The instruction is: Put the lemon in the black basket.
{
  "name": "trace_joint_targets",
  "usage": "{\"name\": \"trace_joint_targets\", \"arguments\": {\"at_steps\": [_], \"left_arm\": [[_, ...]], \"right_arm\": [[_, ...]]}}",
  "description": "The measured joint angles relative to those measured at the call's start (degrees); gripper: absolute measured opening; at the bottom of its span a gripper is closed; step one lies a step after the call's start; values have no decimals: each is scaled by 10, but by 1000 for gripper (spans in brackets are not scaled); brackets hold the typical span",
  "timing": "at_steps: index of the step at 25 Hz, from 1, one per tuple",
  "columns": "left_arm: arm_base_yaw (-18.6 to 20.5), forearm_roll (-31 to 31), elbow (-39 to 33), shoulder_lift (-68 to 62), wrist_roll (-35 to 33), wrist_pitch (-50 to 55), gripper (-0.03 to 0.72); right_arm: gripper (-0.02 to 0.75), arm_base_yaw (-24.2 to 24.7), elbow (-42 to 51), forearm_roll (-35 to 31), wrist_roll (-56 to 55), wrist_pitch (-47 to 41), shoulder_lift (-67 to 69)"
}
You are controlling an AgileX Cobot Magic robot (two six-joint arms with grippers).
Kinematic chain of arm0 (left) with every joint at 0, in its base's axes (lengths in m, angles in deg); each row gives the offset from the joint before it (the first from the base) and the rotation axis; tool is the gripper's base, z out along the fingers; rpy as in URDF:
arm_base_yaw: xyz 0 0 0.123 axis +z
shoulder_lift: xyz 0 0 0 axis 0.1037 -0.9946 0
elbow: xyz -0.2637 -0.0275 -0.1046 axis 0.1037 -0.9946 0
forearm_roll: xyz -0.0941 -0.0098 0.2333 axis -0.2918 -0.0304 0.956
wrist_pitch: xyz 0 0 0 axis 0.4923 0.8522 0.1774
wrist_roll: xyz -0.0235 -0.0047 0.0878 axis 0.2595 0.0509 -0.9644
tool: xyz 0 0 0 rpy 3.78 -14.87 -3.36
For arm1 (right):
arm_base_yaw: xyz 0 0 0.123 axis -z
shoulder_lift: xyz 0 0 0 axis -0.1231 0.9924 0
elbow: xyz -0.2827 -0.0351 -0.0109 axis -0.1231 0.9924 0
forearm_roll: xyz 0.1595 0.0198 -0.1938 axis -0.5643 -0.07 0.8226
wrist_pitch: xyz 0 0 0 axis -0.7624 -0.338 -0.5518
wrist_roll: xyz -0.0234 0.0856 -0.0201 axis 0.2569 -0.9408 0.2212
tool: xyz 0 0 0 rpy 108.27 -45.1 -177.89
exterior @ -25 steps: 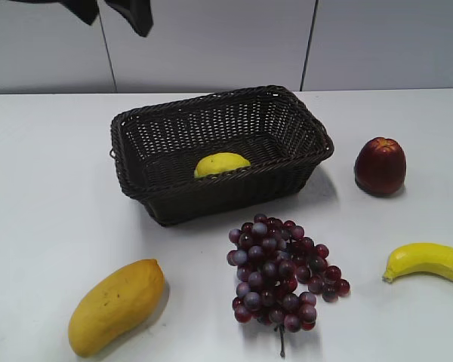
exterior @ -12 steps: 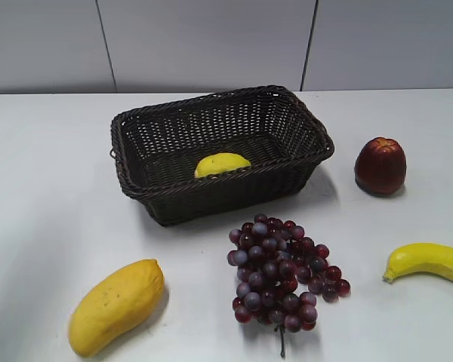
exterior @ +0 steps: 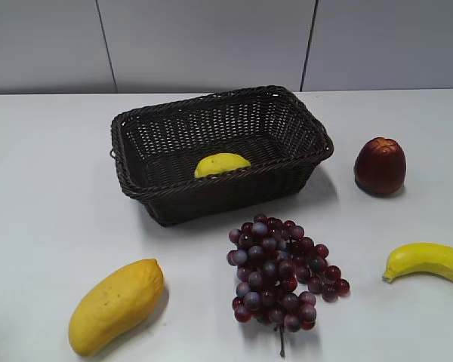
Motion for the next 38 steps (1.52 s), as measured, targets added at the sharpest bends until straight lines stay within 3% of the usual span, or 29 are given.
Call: {"name": "trace_joint_targets", "arguments": {"at_steps": [7, 14, 20, 38], "left_arm": [[0, 2, -56, 278, 1, 16, 583], [0, 20, -76, 447, 1, 74, 569], [0, 11, -131, 473, 1, 80, 568], [0, 7, -158, 473, 1, 5, 557]], "right_arm": [[583, 0, 0, 0, 0, -1, 0], [583, 0, 0, 3, 0, -1, 0], [583, 0, 0, 0, 0, 0, 0], [583, 0, 0, 0, 0, 0, 0]]}}
